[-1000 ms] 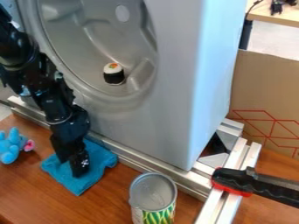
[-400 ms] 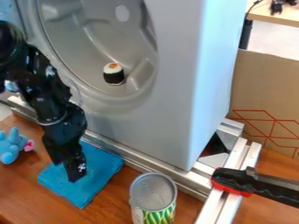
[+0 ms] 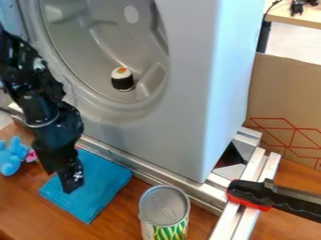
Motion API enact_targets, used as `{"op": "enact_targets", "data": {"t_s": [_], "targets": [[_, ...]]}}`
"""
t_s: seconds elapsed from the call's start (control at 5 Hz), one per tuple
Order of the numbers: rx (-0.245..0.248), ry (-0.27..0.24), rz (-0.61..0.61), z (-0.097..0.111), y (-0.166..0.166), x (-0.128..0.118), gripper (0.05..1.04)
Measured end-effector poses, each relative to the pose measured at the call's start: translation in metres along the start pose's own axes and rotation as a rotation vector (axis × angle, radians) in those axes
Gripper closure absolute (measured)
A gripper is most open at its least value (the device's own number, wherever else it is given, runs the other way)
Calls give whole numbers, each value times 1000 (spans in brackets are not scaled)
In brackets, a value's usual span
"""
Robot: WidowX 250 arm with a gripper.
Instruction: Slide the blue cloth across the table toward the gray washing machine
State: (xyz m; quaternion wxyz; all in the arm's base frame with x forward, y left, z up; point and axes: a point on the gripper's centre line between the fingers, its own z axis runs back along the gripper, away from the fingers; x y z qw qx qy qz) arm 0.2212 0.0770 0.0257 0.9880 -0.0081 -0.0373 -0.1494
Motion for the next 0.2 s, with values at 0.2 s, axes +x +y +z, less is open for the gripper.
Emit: {"op": "enact_targets", "data": {"t_s": [0.2], "targets": [[-16,6,4,-2,-7,-6,83]]}}
